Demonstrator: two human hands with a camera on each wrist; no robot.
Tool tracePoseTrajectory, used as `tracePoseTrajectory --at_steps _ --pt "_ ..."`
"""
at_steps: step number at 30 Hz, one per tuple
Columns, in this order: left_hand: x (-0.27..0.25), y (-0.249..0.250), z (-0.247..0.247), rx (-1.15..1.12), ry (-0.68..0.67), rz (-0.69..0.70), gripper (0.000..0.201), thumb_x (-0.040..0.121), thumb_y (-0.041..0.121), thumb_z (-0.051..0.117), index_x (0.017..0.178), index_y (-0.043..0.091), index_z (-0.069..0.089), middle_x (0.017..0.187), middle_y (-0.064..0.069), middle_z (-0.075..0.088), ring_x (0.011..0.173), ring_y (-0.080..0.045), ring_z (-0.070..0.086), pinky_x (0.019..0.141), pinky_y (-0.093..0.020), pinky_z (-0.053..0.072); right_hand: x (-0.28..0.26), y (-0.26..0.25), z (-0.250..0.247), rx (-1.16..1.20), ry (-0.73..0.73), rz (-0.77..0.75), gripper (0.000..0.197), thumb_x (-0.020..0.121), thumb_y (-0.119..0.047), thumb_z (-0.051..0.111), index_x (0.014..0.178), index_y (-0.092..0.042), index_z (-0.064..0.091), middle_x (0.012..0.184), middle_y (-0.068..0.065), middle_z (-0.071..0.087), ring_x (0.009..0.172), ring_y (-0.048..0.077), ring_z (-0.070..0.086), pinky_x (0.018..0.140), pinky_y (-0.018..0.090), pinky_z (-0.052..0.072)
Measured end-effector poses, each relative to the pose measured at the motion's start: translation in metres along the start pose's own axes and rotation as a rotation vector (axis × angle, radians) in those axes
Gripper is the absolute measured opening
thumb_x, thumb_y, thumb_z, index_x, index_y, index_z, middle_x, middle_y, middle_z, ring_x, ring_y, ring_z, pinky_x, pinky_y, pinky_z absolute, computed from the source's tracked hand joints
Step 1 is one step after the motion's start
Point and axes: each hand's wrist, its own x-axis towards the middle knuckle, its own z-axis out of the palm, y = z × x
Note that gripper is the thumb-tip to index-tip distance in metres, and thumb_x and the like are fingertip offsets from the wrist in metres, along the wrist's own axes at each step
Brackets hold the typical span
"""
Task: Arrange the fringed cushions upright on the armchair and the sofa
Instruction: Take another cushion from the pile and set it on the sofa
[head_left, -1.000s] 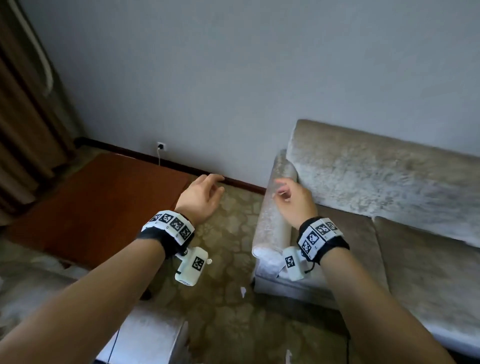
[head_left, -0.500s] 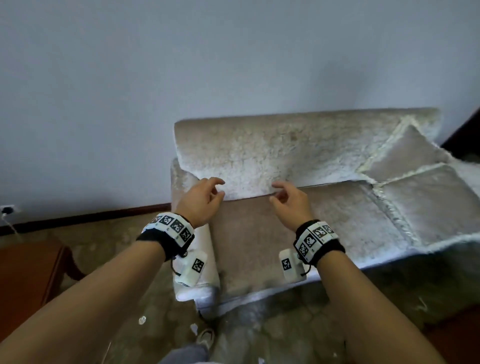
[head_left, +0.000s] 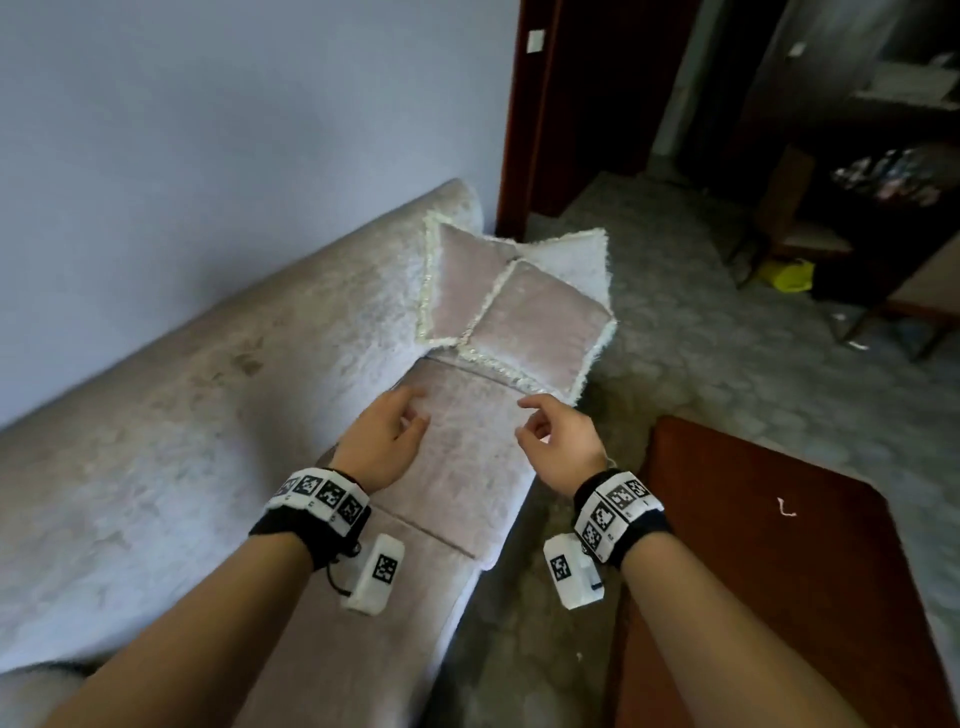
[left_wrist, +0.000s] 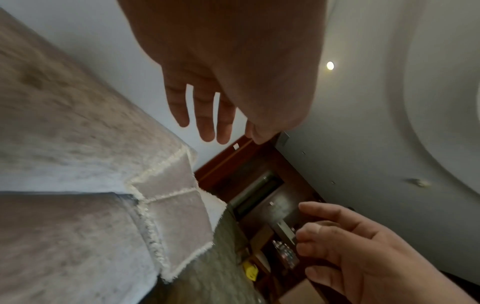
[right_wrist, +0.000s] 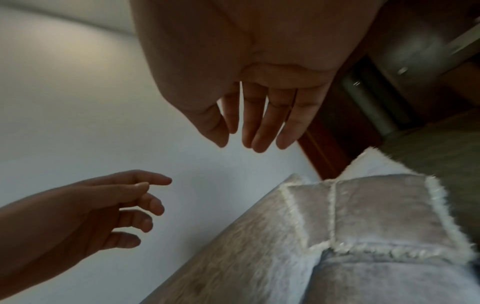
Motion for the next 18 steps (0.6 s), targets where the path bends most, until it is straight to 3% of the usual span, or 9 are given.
tracePoseTrajectory --at_steps 2,8,18 --pt "0.046 0.013 0.025 -0.034 -0.038 0.061 0.03 0.097 0.035 0.047 0.126 0.025 0.052 0.095 0.008 0.054 0.08 0.0 0.052 0.074 -0.029 0.039 0.02 0.027 -0.029 -0.019 0.067 0.061 0.03 0.086 -0.027 0.064 0.116 -0.03 0.06 0.086 -0.009 0.063 0.078 0.007 0.062 0.075 0.032 0.055" --pt "0.179 0.044 0.1 -0.133 -0.115 0.132 0.031 0.096 0.033 0.049 0.127 0.025 0.053 0.101 0.003 0.056 0.083 -0.01 0.057 0.077 -0.034 0.049 0.107 0.104 -0.105 -0.104 0.164 0.16 0.033 0.088 -0.027 0.063 0.12 -0.03 0.058 0.09 -0.011 0.063 0.082 0.005 0.06 0.078 0.029 0.054" --pt "0.38 0.069 0.182 -0.224 -0.176 0.125 0.027 0.096 0.027 0.053 0.122 0.034 0.051 0.097 0.0 0.057 0.079 -0.014 0.06 0.077 -0.035 0.051 0.294 0.193 -0.182 -0.108 0.169 0.241 0.035 0.086 -0.03 0.062 0.12 -0.033 0.057 0.09 -0.013 0.065 0.085 0.007 0.063 0.082 0.033 0.056"
